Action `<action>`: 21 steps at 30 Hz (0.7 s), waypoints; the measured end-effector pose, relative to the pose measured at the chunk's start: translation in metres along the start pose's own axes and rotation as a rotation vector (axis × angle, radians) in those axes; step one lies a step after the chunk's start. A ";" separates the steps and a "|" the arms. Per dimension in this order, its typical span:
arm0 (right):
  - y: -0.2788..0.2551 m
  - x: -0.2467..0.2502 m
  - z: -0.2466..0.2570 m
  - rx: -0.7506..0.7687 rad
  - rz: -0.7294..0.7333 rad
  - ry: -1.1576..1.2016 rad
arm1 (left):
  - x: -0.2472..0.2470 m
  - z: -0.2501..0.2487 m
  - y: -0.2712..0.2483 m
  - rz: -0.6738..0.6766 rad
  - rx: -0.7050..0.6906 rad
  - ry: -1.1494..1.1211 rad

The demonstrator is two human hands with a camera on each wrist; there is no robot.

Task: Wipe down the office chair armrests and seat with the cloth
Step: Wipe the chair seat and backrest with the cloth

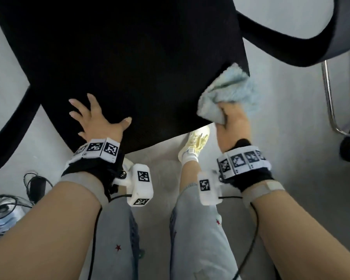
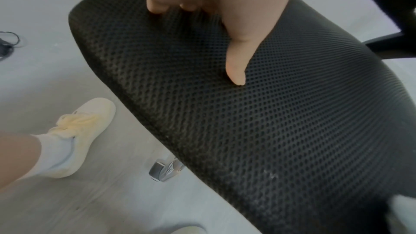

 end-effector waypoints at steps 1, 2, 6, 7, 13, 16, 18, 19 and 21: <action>-0.004 -0.021 0.015 0.064 0.103 0.014 | -0.001 -0.001 0.001 -0.001 0.016 0.026; -0.010 -0.040 0.034 0.148 0.241 0.024 | -0.001 -0.002 0.001 -0.003 0.028 0.054; -0.019 -0.063 0.056 0.517 0.515 -0.100 | -0.002 -0.003 0.001 0.040 0.024 0.110; -0.015 -0.056 0.049 0.564 0.456 -0.124 | -0.002 -0.003 0.000 0.048 0.022 0.113; 0.011 0.033 -0.060 -0.168 -0.127 -0.074 | -0.008 -0.006 -0.003 0.064 0.042 0.095; 0.009 0.019 -0.051 -0.350 -0.176 0.078 | -0.008 -0.008 -0.003 0.069 0.050 0.105; 0.001 -0.003 -0.031 -0.364 -0.130 0.152 | -0.007 -0.007 -0.002 0.067 0.050 0.107; -0.003 -0.009 -0.021 -0.332 -0.098 0.155 | -0.006 -0.007 -0.002 0.064 0.049 0.111; -0.008 -0.014 -0.013 -0.239 -0.018 0.134 | -0.005 -0.007 -0.002 0.060 0.049 0.115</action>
Point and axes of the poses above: each hand's wrist, its own y-axis towards the middle knuckle, its own x-axis out of the back of the hand, z = x × y, the point moved 6 cm from there along y, towards the middle knuckle, and after that the axes turned 11 degrees about x, right-handed, at the moved point
